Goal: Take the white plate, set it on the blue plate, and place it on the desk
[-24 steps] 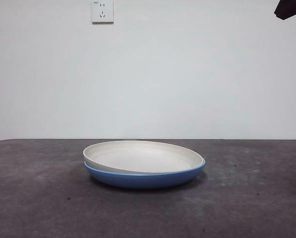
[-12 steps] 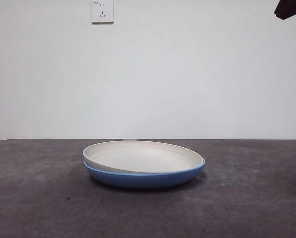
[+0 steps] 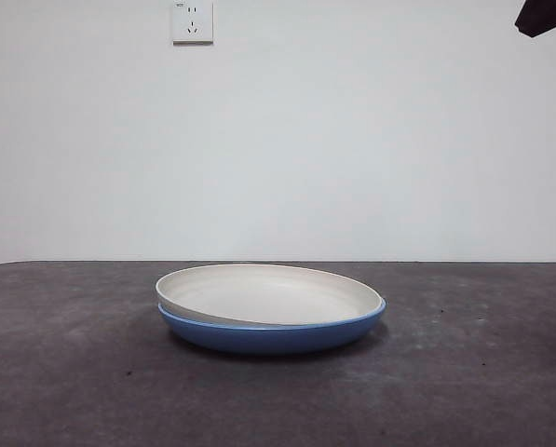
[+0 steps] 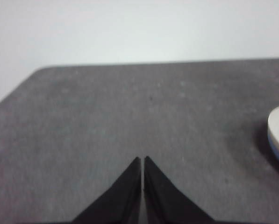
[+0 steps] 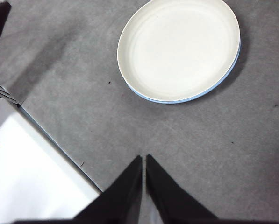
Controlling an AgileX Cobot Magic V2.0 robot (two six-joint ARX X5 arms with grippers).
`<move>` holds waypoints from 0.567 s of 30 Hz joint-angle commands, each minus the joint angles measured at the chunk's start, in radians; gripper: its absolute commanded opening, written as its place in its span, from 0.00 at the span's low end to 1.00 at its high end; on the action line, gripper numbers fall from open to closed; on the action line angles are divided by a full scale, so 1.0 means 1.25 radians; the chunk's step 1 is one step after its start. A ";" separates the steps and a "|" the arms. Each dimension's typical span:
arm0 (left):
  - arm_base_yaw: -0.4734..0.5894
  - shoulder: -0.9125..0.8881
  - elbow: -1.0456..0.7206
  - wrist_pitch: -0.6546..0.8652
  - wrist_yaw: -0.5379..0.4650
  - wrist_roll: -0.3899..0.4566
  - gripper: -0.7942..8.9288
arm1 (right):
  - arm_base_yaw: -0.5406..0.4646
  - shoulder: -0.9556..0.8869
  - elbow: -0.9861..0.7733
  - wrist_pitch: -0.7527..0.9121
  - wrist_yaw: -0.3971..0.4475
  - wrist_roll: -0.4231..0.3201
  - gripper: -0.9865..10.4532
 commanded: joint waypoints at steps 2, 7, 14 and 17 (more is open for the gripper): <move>0.002 -0.002 -0.016 -0.028 -0.003 -0.037 0.09 | 0.005 0.006 0.013 0.005 -0.001 -0.007 0.09; 0.001 -0.002 -0.016 -0.030 -0.003 -0.061 0.09 | 0.005 0.006 0.013 0.006 -0.001 -0.007 0.09; 0.002 -0.002 -0.016 -0.030 -0.003 -0.061 0.09 | 0.005 0.006 0.013 0.006 -0.001 -0.007 0.09; 0.002 -0.002 -0.016 -0.030 -0.003 -0.061 0.09 | 0.005 0.006 0.013 0.006 -0.001 -0.007 0.09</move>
